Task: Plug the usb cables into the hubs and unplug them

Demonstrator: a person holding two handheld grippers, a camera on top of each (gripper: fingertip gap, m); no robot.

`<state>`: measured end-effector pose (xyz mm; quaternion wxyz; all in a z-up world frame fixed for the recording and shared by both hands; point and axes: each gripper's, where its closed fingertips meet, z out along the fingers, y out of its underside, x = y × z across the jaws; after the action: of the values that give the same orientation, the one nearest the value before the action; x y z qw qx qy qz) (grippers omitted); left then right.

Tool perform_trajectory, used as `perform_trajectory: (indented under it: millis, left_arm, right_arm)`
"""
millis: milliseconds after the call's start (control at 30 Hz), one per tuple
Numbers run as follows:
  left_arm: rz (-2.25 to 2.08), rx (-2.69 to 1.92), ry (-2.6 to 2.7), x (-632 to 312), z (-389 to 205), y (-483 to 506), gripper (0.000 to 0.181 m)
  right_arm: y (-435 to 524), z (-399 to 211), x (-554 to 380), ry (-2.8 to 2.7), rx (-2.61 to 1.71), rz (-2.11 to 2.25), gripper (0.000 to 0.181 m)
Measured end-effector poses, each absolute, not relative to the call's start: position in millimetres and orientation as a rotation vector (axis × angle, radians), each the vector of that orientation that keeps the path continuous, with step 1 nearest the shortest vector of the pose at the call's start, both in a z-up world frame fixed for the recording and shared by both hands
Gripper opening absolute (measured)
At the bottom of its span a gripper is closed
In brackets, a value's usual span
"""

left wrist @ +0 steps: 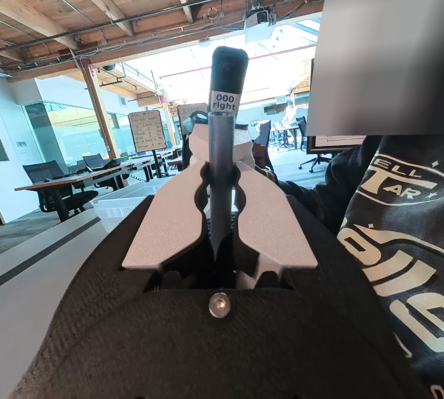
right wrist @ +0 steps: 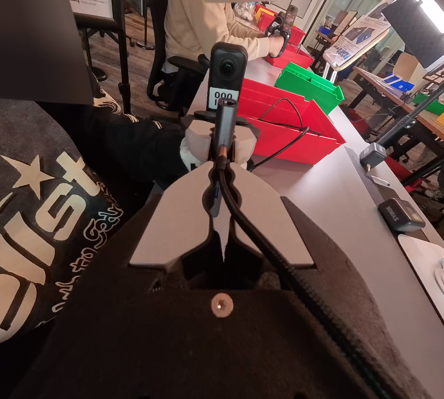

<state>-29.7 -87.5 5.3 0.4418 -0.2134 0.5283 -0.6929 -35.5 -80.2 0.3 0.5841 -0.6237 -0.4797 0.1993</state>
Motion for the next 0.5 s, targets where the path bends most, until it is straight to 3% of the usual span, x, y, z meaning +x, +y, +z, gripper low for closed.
perform_trajectory:
  millis: [500]
  left_arm:
    - [-1.672,-0.540,1.234,-28.8,10.9,-80.7,0.016]
  right_arm:
    - [-75.5,0.9,-32.1,-1.163,-1.426,0.395,0.006]
